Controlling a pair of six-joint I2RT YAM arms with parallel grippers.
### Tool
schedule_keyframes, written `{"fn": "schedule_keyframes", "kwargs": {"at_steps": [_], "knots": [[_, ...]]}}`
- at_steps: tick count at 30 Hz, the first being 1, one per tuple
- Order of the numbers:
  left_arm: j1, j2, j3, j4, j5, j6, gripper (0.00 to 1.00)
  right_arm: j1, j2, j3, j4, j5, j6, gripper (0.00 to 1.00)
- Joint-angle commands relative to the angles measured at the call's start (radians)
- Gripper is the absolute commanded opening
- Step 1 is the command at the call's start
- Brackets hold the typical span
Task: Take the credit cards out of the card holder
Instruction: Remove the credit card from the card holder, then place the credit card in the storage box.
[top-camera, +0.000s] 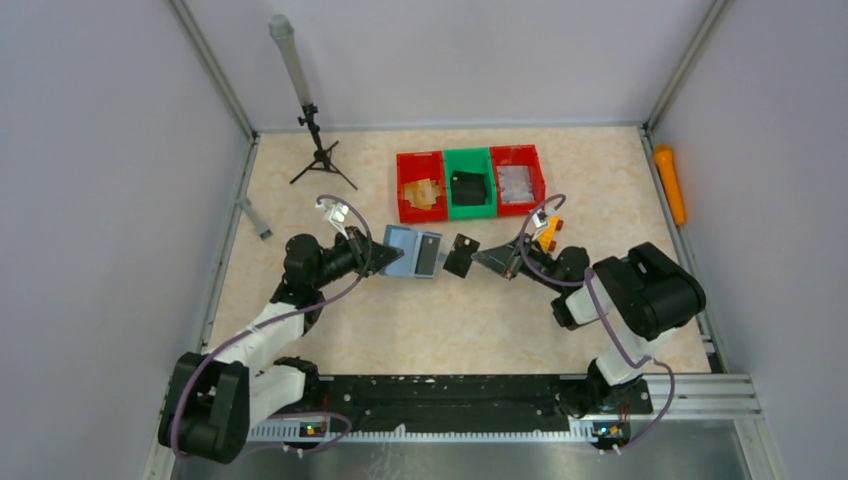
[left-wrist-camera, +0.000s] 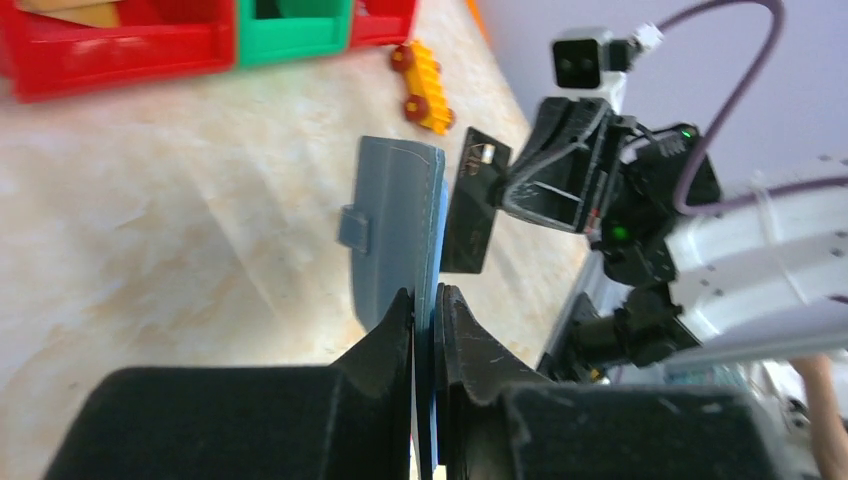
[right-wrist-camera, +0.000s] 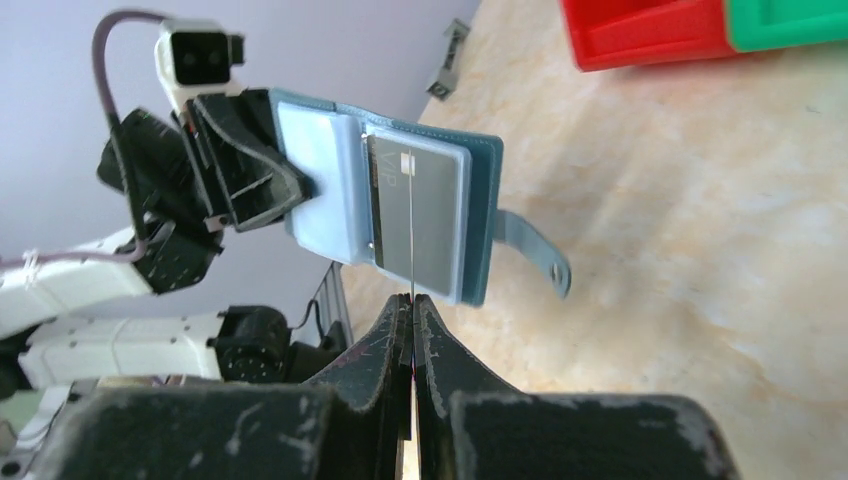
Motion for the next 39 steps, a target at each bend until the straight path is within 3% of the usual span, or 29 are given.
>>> {"fn": "schedule_keyframes", "kwargs": {"at_steps": [1,7,15,25,30,34,39], "knots": [[0.002,-0.081,0.023,-0.183,-0.181,0.125,0.0,-0.044,-0.02,-0.039,0.144,0.083,0.02,0.0],[0.002,-0.065,0.032,-0.206,-0.194,0.128,0.0,-0.046,-0.113,-0.058,0.008,0.283,0.005,0.0],[0.002,-0.067,0.013,-0.137,-0.153,0.101,0.0,-0.021,-0.2,0.047,-0.303,0.627,0.146,0.0],[0.002,-0.068,0.013,-0.178,-0.203,0.123,0.01,0.075,-0.034,0.316,-0.516,0.983,0.386,0.0],[0.002,-0.069,0.007,-0.149,-0.183,0.118,0.08,0.091,0.07,0.417,-0.58,1.053,0.453,0.0],[0.002,-0.098,-0.008,-0.149,-0.201,0.114,0.0,0.1,0.147,0.484,-0.574,1.082,0.474,0.0],[0.002,-0.111,-0.014,-0.153,-0.214,0.108,0.0,0.122,0.215,0.558,-0.617,1.136,0.503,0.0]]}}
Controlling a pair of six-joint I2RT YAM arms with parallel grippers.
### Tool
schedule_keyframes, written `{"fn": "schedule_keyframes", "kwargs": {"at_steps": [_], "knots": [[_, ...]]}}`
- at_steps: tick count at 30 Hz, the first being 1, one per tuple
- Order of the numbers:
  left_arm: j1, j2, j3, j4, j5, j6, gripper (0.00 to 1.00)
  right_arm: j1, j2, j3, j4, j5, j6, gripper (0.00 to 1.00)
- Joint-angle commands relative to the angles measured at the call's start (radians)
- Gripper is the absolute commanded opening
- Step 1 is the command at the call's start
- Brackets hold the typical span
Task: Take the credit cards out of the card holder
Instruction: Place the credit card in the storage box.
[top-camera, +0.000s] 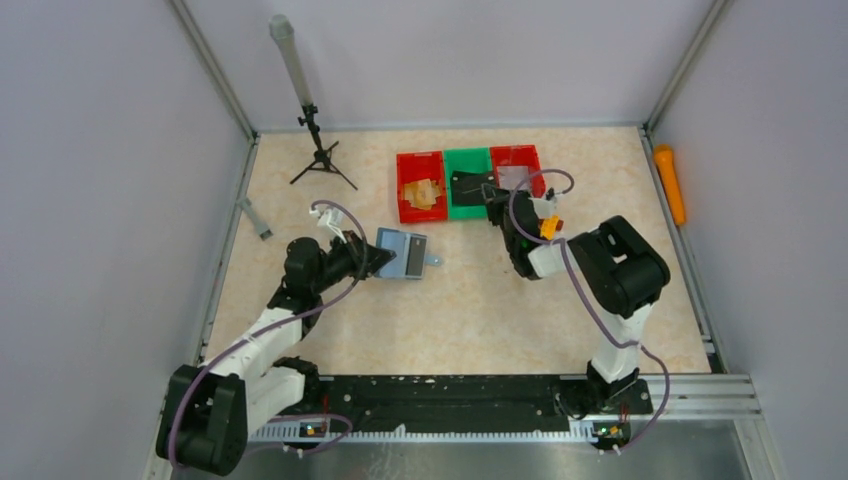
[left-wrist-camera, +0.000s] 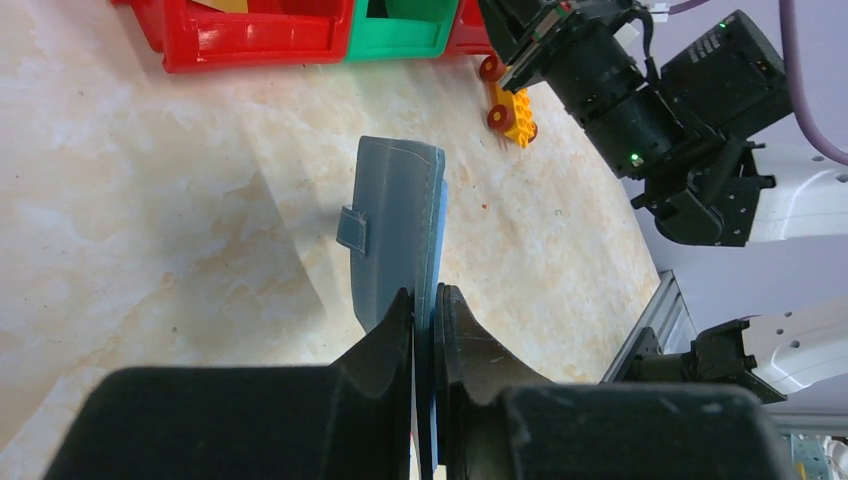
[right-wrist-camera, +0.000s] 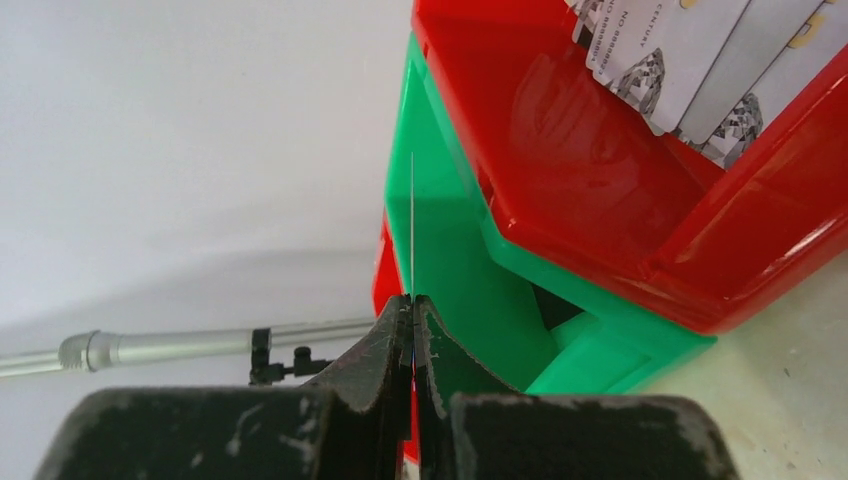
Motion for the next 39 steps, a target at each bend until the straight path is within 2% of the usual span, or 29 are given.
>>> {"fn": "schedule_keyframes", "kwargs": {"at_steps": [1,12,21,24,29,32,34,36,37,39], "knots": [[0.001,-0.025,-0.002,0.064,-0.013,-0.001,0.0,0.031,0.052,0.094,-0.036,0.097,0.057,0.0],[0.002,-0.003,0.005,0.068,-0.002,-0.013,0.0,0.073,0.143,0.299,-0.313,0.212,0.18,0.0],[0.002,0.01,0.007,0.07,0.002,-0.015,0.0,0.079,0.238,0.474,-0.454,0.249,0.262,0.02],[0.001,0.01,0.008,0.069,0.004,-0.014,0.0,0.079,0.239,0.47,-0.415,0.251,0.255,0.32],[0.001,0.009,0.01,0.064,0.003,-0.012,0.0,0.093,0.141,0.411,-0.389,0.24,0.147,0.47],[0.001,0.014,0.012,0.064,0.009,-0.015,0.0,0.1,0.063,0.349,-0.43,0.197,0.066,0.59],[0.001,0.016,0.014,0.069,0.016,-0.019,0.0,0.103,0.005,0.283,-0.375,0.168,-0.038,0.61],[0.001,0.017,0.012,0.072,0.019,-0.023,0.0,0.105,-0.057,0.235,-0.349,0.119,-0.161,0.67],[0.001,0.017,0.012,0.076,0.022,-0.025,0.0,0.106,-0.085,0.213,-0.336,0.075,-0.228,0.71],[0.002,0.012,0.009,0.084,0.028,-0.029,0.0,0.116,-0.146,0.174,-0.358,0.022,-0.349,0.84]]}}
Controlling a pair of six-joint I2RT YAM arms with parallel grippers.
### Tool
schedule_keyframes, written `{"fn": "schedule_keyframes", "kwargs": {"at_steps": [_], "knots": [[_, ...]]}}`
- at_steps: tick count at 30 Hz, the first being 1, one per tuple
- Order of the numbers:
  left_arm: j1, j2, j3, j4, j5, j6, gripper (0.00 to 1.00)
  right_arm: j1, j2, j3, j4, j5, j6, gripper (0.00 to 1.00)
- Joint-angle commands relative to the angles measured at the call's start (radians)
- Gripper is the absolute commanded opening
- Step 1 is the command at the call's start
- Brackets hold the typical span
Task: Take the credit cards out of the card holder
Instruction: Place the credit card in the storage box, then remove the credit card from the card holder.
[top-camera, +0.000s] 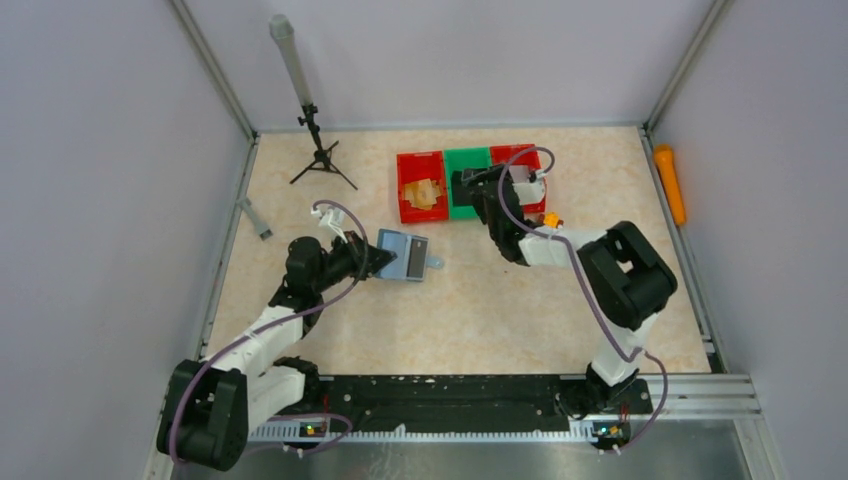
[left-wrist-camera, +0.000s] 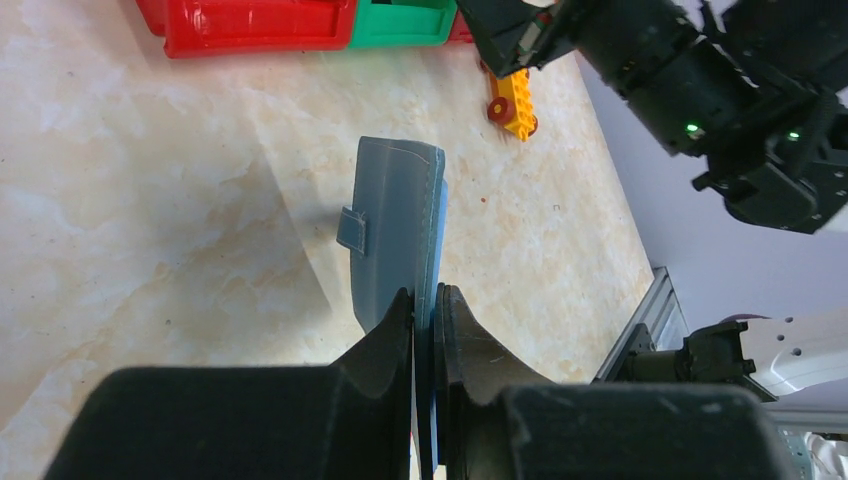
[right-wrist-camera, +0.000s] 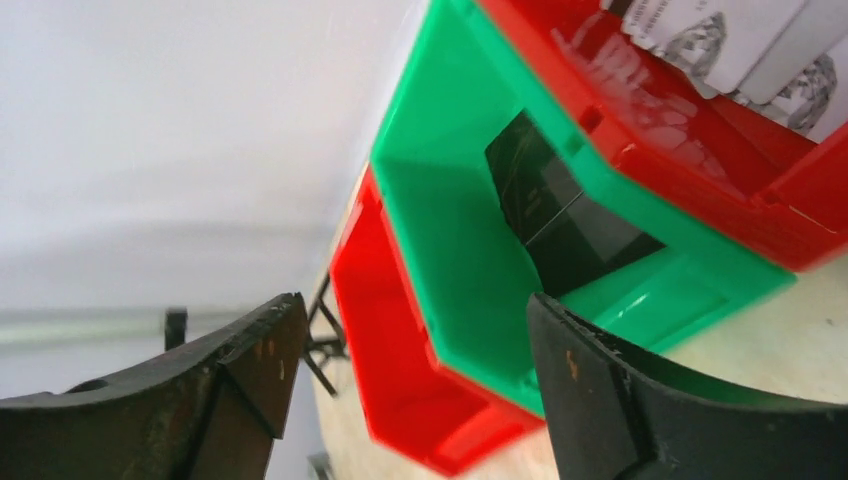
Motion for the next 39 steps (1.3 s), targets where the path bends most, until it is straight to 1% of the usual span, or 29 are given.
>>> {"fn": "schedule_keyframes", "kwargs": {"at_steps": [1,3,5,7,9,10,11,12,13,14,15,17,19,21,22,25,27,30,32,36,38,39], "knots": [[0.001,-0.007,0.01,0.081,0.025,-0.019,0.0,0.036,-0.17,-0.072,0.028,-0.131,-0.358,0.92],[0.001,-0.011,0.009,0.081,0.025,-0.021,0.0,0.055,-0.24,-0.105,-0.008,-0.157,-0.525,0.94],[0.001,-0.015,0.007,0.087,0.029,-0.02,0.0,0.064,-0.299,-0.161,0.021,-0.205,-0.656,0.95],[0.001,-0.015,0.003,0.103,0.042,-0.021,0.0,0.064,-0.365,-0.267,0.176,-0.29,-0.785,0.95],[0.001,-0.013,0.0,0.125,0.061,-0.024,0.0,0.064,-0.414,-0.42,0.381,-0.431,-0.908,0.95],[0.001,-0.012,-0.001,0.133,0.068,-0.024,0.0,0.064,-0.432,-0.461,0.431,-0.506,-0.943,0.95],[0.001,-0.01,-0.002,0.141,0.075,-0.026,0.0,0.064,-0.444,-0.484,0.44,-0.573,-0.955,0.95],[0.001,-0.008,-0.002,0.145,0.079,-0.027,0.0,0.064,-0.449,-0.489,0.409,-0.607,-0.961,0.96],[0.001,-0.007,-0.004,0.148,0.079,-0.029,0.01,0.065,-0.447,-0.476,0.344,-0.608,-0.956,0.96],[0.001,-0.009,-0.005,0.156,0.083,-0.03,0.01,0.065,-0.44,-0.439,0.227,-0.6,-0.95,0.96],[0.001,-0.01,-0.008,0.164,0.085,-0.03,0.0,0.065,-0.436,-0.388,0.093,-0.573,-0.955,0.96],[0.001,-0.022,-0.019,0.175,0.08,-0.033,0.0,0.068,-0.432,-0.302,-0.166,-0.46,-0.947,0.96],[0.001,-0.035,-0.024,0.177,0.074,-0.033,0.0,0.069,-0.469,-0.302,-0.203,-0.38,-0.901,0.96],[0.001,-0.047,-0.027,0.176,0.067,-0.032,0.0,0.069,-0.538,-0.367,-0.131,-0.343,-0.811,0.97],[0.001,-0.051,-0.029,0.175,0.063,-0.031,0.0,0.069,-0.586,-0.404,-0.08,-0.354,-0.801,0.97],[0.001,-0.057,-0.031,0.174,0.061,-0.032,0.0,0.066,-0.658,-0.484,0.022,-0.413,-0.86,0.97],[0.001,-0.057,-0.033,0.186,0.068,-0.038,0.0,0.065,-0.683,-0.494,0.009,-0.433,-0.862,0.97],[0.001,-0.047,-0.036,0.214,0.088,-0.05,0.0,0.064,-0.68,-0.496,0.02,-0.502,-0.955,0.97],[0.001,-0.035,-0.036,0.237,0.105,-0.058,0.0,0.064,-0.659,-0.499,0.028,-0.521,-0.955,0.98],[0.0,-0.005,-0.032,0.275,0.133,-0.074,0.0,0.064,-0.616,-0.56,0.177,-0.669,-0.955,0.98],[0.0,0.005,-0.031,0.302,0.154,-0.085,0.0,0.064,-0.61,-0.593,0.268,-0.702,-0.936,0.98],[0.0,0.009,-0.032,0.327,0.171,-0.094,0.0,0.062,-0.605,-0.601,0.287,-0.724,-0.934,0.98]]}}
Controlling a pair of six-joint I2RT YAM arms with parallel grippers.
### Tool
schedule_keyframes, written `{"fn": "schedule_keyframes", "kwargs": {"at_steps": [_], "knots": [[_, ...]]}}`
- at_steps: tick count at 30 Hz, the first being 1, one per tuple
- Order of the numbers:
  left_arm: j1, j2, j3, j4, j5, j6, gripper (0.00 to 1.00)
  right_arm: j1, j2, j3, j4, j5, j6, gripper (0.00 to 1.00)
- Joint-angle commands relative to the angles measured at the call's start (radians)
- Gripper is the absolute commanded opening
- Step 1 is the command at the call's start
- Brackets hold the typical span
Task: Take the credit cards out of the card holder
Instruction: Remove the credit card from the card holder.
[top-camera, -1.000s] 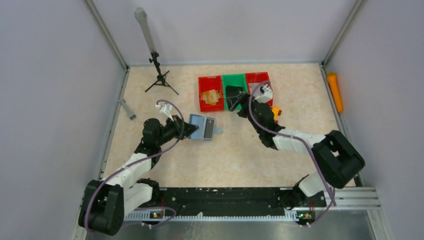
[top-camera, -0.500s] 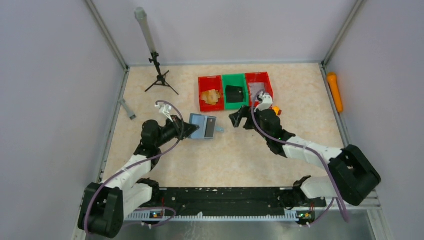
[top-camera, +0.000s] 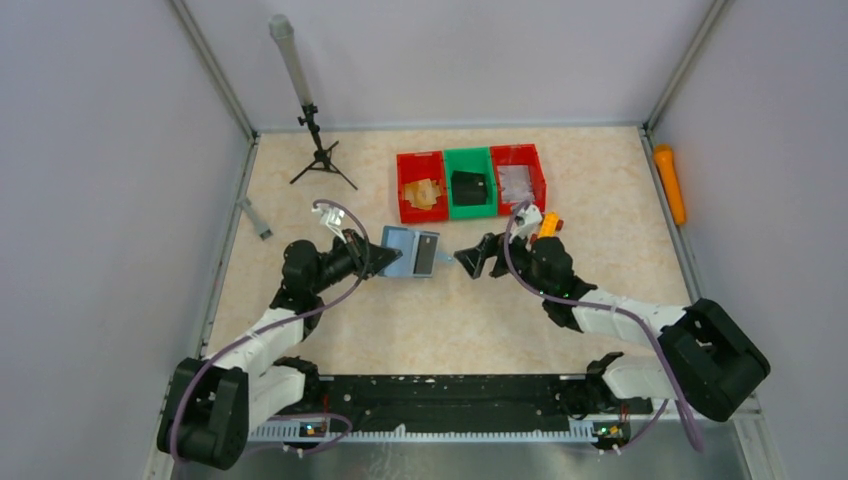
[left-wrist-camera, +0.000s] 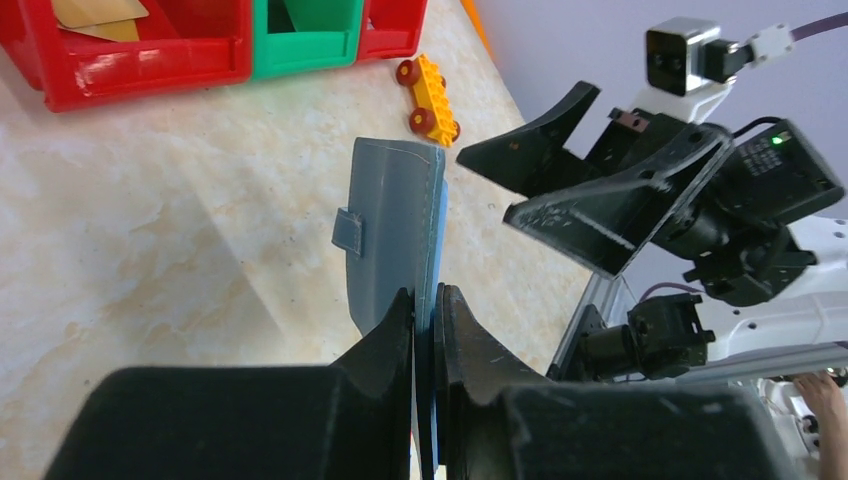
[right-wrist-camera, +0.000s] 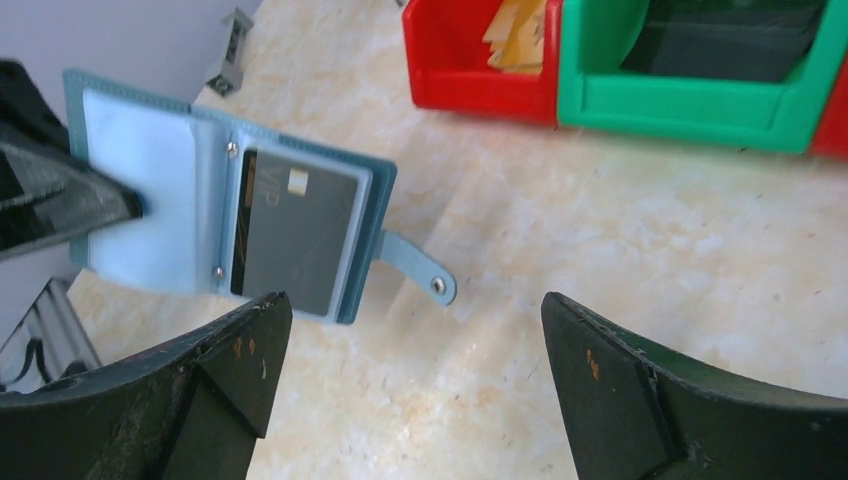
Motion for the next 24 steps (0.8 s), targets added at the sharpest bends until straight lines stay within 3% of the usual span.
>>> {"fn": "schedule_keyframes", "kwargs": {"at_steps": [1,8,11,15,24], "knots": [[-0.001,0.018,-0.002,0.171,0.086,-0.042,0.0,0.004,0.022,-0.044,0.203,-0.151,-0.008,0.98],[-0.008,0.038,-0.004,0.268,0.147,-0.088,0.0,0.004,0.015,-0.105,0.347,-0.217,-0.013,0.98],[-0.009,0.034,-0.017,0.291,0.109,-0.113,0.0,0.004,0.03,-0.124,0.389,-0.223,0.002,0.98],[-0.024,0.06,-0.053,0.44,0.065,-0.186,0.0,0.004,0.096,-0.119,0.455,-0.247,0.049,0.97],[-0.083,0.068,-0.06,0.494,0.039,-0.178,0.0,0.004,0.213,-0.13,0.664,-0.331,0.152,0.94]]}}
